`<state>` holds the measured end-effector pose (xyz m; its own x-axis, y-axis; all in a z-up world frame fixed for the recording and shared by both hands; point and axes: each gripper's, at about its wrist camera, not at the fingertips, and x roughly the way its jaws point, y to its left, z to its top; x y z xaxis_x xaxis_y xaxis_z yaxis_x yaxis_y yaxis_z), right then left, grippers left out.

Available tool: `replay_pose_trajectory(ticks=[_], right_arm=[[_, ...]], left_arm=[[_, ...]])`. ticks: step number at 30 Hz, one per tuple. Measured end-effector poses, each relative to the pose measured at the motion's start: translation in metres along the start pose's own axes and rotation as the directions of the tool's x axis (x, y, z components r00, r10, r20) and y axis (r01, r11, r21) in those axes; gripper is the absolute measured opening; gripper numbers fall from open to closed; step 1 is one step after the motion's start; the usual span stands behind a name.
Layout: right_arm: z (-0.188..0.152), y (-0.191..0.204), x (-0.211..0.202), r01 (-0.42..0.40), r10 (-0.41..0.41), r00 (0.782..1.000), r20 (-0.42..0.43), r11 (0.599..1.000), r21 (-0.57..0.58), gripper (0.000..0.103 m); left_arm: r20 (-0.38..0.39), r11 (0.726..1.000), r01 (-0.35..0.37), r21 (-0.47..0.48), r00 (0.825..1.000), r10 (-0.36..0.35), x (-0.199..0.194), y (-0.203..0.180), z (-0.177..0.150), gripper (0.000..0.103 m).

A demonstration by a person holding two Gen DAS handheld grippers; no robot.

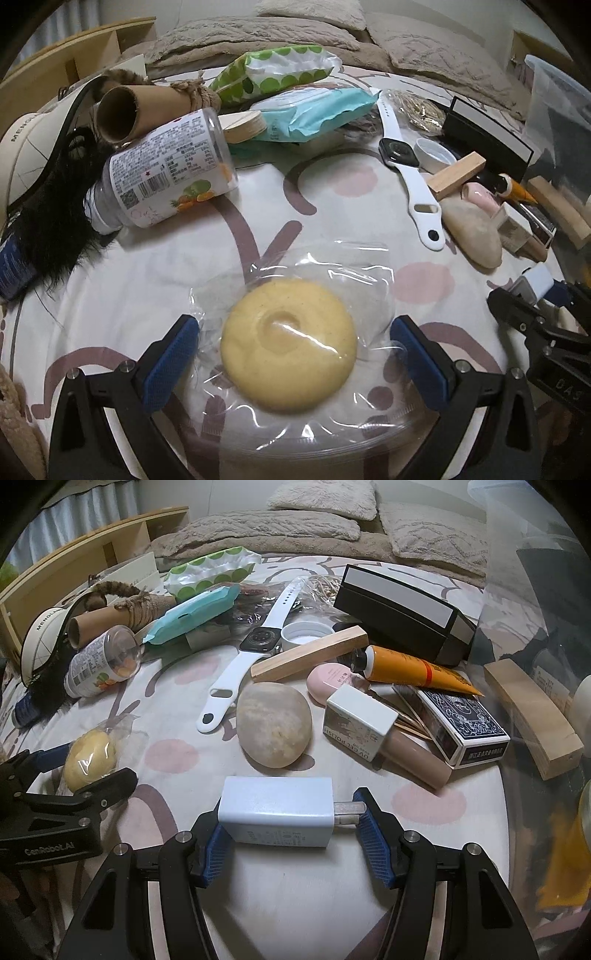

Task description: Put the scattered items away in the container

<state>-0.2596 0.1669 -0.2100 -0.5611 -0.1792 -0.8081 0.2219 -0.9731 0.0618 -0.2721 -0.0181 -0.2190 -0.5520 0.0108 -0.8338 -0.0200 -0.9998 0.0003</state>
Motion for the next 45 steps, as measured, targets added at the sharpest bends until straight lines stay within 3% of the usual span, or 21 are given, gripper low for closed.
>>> replay_pose_trajectory(ticks=[28,45], right_arm=[[0.002,0.014,-0.049,-0.059,0.064,0.989,0.131,0.998,-0.037,0.063],[-0.011,0.027,-0.089,-0.080,0.095,0.980,0.176,0.993,-0.090,0.063]], left_arm=[[0.099,0.998,0.053,-0.034,0.994,-0.049,-0.047,0.004,-0.013,0.098],[0.174,0.999,0.037,-0.029,0.984,-0.031,-0.094,0.006,-0.026,0.098]])
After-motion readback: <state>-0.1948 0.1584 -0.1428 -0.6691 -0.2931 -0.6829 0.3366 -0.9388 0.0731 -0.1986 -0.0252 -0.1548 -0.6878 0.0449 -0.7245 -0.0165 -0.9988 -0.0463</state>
